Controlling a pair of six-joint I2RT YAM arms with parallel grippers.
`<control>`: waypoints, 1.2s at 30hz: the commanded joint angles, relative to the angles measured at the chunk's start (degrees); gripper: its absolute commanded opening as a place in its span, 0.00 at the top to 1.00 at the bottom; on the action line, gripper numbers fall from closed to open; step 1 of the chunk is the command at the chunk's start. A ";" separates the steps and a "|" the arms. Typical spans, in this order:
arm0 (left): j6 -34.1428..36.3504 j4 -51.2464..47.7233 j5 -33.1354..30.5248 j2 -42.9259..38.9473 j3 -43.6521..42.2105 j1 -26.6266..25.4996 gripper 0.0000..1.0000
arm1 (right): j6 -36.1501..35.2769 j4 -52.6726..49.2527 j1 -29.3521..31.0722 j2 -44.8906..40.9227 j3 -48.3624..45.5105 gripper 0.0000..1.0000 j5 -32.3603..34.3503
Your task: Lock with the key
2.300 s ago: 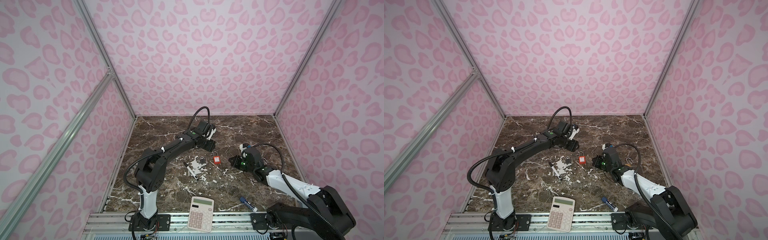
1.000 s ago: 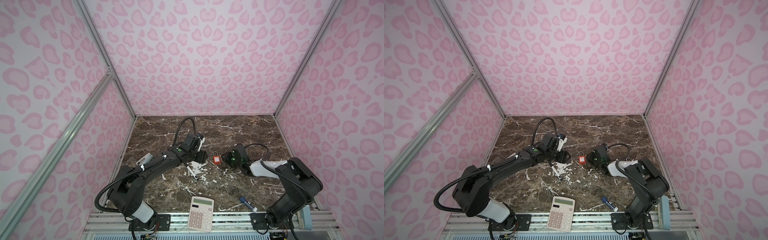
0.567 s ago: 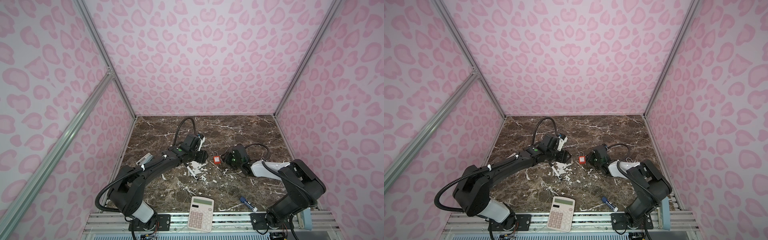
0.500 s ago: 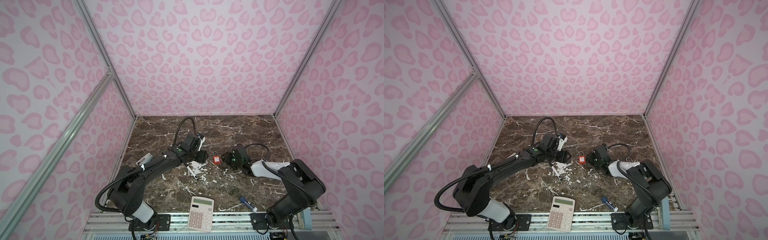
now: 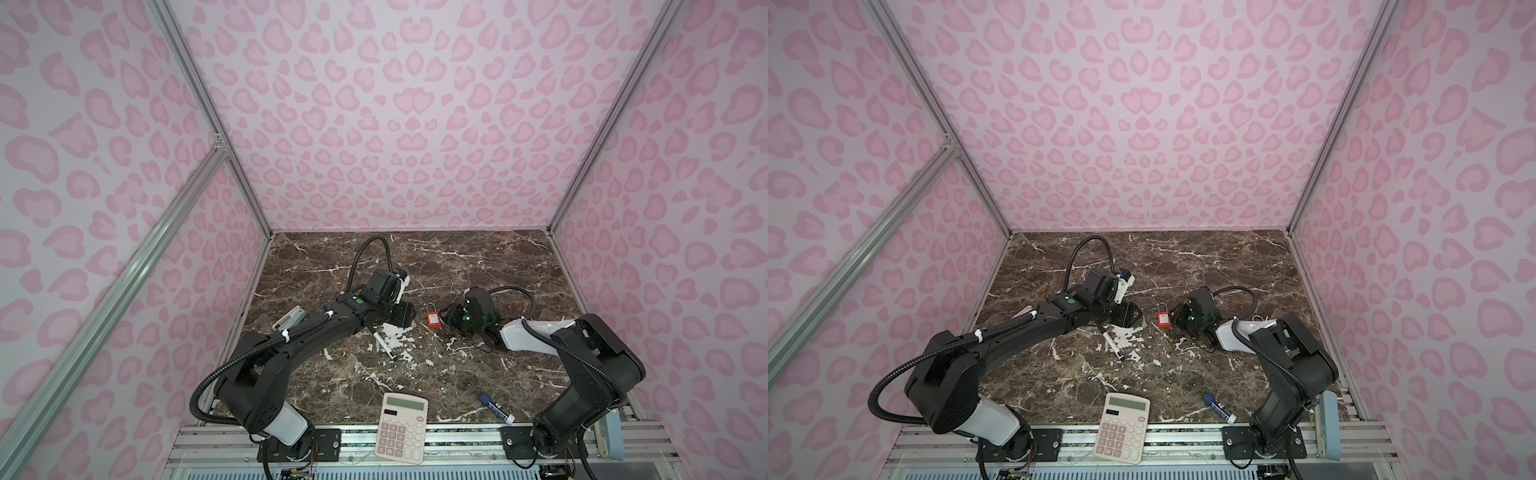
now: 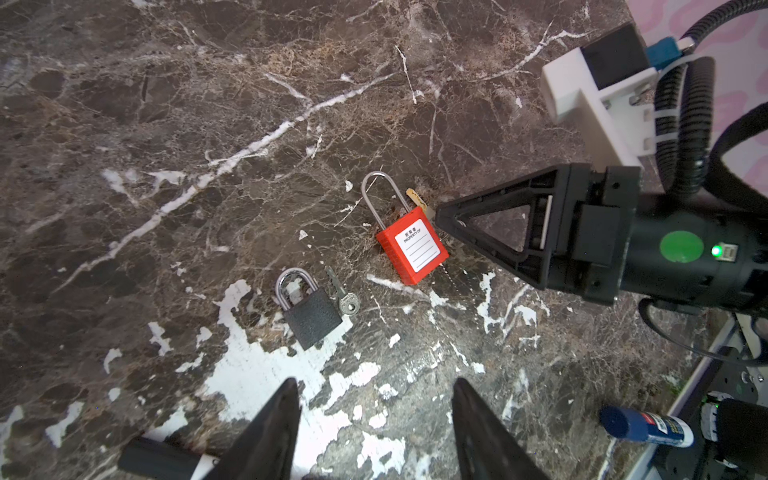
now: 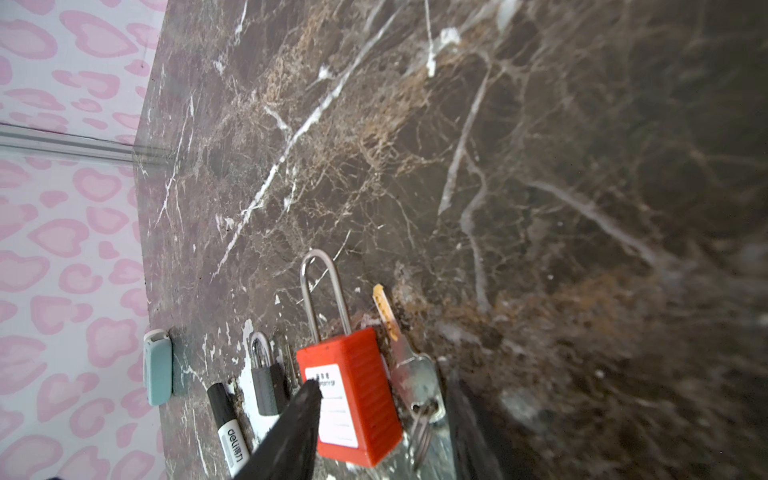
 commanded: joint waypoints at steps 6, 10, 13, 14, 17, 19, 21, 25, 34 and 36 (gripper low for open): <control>-0.13 1.60 0.09 -0.99 0.35 -0.04 0.40 | -7.92 -12.67 -3.93 -9.03 -0.07 0.43 4.60; -0.69 2.21 0.29 -0.92 0.36 -0.39 0.40 | -16.20 -25.91 -8.68 -17.66 0.66 0.41 9.72; -1.20 2.93 0.56 -0.29 0.39 -0.86 0.40 | -22.10 -34.63 -14.59 -23.00 1.03 0.35 12.23; -1.36 3.07 0.67 -0.01 0.39 -0.97 0.40 | -23.80 -37.08 -17.07 -24.42 1.21 0.33 12.19; -1.81 3.77 1.23 0.72 0.65 -1.31 0.40 | -26.84 -41.32 -23.65 -26.84 1.22 0.28 11.77; -1.84 3.78 1.51 1.16 1.13 -1.40 0.40 | -28.92 -42.62 -27.44 -27.22 0.97 0.26 10.67; -1.77 3.51 1.52 1.40 1.69 -1.53 0.40 | -30.33 -43.13 -30.05 -26.57 0.96 0.24 10.05; -1.75 3.38 1.26 1.17 1.89 -1.61 0.40 | -34.23 -45.06 -34.35 -22.38 2.60 0.22 8.35; -1.75 3.03 0.92 0.46 0.96 -1.70 0.40 | -39.55 -46.01 -37.96 -12.85 6.70 0.18 6.42; -1.80 3.06 0.84 0.35 0.93 -1.70 0.40 | -39.91 -45.22 -37.96 -11.66 7.02 0.18 5.02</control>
